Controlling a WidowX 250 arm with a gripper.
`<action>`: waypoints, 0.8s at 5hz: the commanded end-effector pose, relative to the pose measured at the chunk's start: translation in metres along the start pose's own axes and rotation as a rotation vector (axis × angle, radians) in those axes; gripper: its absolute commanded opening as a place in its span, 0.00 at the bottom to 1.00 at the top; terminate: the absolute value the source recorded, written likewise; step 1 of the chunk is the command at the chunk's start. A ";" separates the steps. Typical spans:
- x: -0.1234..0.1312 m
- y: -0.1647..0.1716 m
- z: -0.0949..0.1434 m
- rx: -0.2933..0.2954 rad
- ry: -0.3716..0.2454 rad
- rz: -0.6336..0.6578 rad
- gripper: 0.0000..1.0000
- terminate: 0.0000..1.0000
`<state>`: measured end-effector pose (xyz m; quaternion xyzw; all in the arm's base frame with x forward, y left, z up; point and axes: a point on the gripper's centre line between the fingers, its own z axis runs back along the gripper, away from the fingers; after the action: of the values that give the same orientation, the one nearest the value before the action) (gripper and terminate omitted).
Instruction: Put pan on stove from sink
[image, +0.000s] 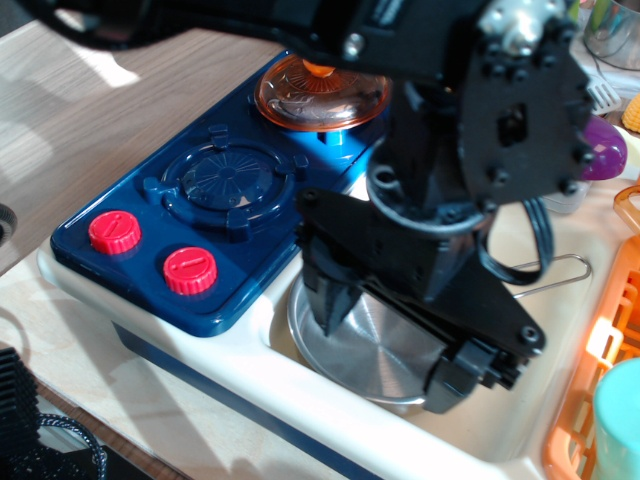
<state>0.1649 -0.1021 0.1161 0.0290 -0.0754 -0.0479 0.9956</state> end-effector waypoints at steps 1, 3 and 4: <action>0.005 -0.008 -0.010 -0.049 -0.044 -0.017 1.00 0.00; 0.007 -0.010 -0.027 -0.086 -0.053 -0.025 1.00 0.00; 0.007 -0.008 -0.044 -0.106 -0.069 -0.028 1.00 0.00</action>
<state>0.1752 -0.1064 0.0700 -0.0191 -0.0981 -0.0662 0.9928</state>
